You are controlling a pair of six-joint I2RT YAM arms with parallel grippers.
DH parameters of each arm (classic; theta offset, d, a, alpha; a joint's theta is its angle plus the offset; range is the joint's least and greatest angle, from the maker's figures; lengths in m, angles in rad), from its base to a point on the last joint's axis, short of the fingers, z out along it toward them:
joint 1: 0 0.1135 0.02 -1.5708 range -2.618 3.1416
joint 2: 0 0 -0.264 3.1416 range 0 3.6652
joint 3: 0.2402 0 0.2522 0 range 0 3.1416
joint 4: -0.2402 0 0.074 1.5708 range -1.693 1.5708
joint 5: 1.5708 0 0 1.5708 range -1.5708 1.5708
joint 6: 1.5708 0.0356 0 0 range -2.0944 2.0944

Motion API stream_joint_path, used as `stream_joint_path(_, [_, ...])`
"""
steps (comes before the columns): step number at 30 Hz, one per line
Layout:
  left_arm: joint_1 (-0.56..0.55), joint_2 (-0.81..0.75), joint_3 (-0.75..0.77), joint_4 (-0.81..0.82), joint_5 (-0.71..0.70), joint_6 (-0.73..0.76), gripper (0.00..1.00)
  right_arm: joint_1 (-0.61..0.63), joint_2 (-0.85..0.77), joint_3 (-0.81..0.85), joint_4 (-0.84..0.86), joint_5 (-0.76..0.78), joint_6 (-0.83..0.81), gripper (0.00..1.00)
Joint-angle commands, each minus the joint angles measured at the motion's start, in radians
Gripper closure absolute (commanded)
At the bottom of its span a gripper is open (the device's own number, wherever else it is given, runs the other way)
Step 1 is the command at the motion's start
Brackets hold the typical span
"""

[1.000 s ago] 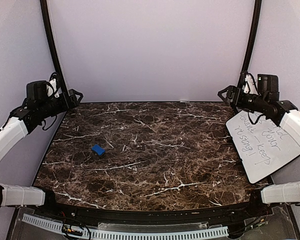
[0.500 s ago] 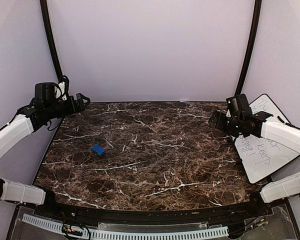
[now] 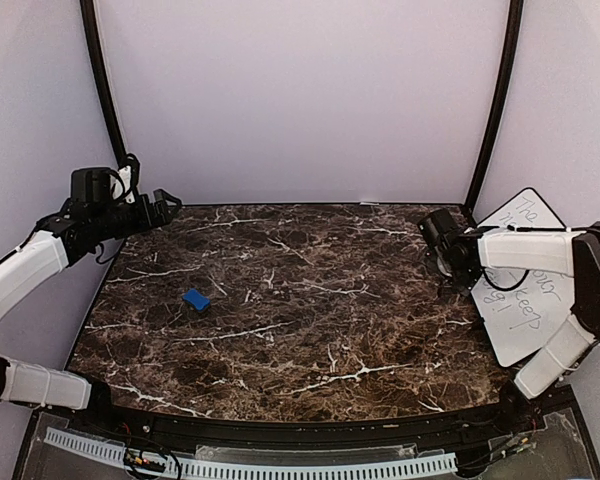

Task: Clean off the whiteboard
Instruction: Move the whiteboard to the center of the board.

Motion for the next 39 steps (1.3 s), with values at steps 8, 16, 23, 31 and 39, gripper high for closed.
stream_joint_path(8, [-0.004, -0.018, -0.029, 0.040, 0.026, 0.003, 0.01, 0.008, 0.207, 0.109, -0.085, 0.160, 0.255, 0.17])
stream_joint_path(16, [-0.005, -0.016, -0.032, 0.046, 0.031, 0.001, 0.01, 0.009, 0.281, 0.122, -0.141, 0.228, 0.383, 0.24])
stream_joint_path(23, [-0.005, -0.016, -0.035, 0.050, 0.036, -0.003, 0.01, 0.008, 0.333, 0.173, -0.169, 0.275, 0.410, 0.31])
stream_joint_path(31, [-0.005, -0.027, -0.039, 0.049, 0.032, -0.002, 0.01, -0.009, 0.416, 0.249, -0.247, 0.302, 0.464, 0.36])
stream_joint_path(39, [-0.005, -0.024, -0.041, 0.052, 0.035, -0.002, 0.01, -0.045, 0.442, 0.265, -0.241, 0.287, 0.459, 0.39])
